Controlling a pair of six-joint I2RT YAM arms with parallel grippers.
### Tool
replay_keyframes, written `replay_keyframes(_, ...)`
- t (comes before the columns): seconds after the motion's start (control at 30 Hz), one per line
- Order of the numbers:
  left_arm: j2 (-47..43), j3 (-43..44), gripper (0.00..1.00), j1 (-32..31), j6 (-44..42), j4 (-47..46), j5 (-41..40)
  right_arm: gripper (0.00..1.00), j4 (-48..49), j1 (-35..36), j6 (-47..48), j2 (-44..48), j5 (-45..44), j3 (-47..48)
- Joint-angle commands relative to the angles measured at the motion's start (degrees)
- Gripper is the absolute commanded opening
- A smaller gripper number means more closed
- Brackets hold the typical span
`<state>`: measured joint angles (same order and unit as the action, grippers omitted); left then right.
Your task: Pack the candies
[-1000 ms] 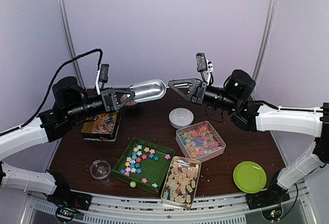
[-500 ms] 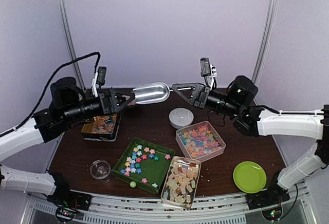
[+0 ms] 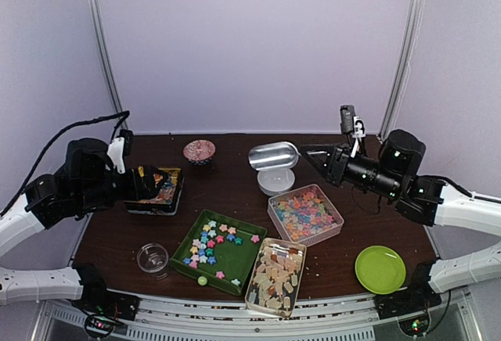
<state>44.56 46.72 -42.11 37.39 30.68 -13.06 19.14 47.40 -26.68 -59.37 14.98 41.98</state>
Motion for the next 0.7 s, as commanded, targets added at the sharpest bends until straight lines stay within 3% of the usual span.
replay_keyframes(0.0,6.6,0.2,0.92,0.0,-0.9,7.5,-0.3,0.00,-5.1,0.2,0.2,0.2,-6.2,-2.3)
replay_keyframes(0.17,16.8,2.0,0.82,-0.1,-2.4,7.7,9.2,0.00,-3.1,0.6,-1.7,-0.4,-2.9,-3.7)
replay_keyframes(0.3,23.1,1.0,0.71,-0.1,-0.7,4.4,10.4,0.00,-2.1,1.1,-2.0,-0.3,-2.7,-5.0)
replay_keyframes(0.47,31.5,2.6,0.48,-0.1,-0.8,0.2,13.0,0.00,-0.7,1.2,-2.8,0.3,-2.7,-6.6)
replay_keyframes(0.67,40.6,7.0,0.37,-0.1,-3.8,-0.9,14.5,0.00,-1.8,1.2,-1.9,1.2,-2.9,-6.2)
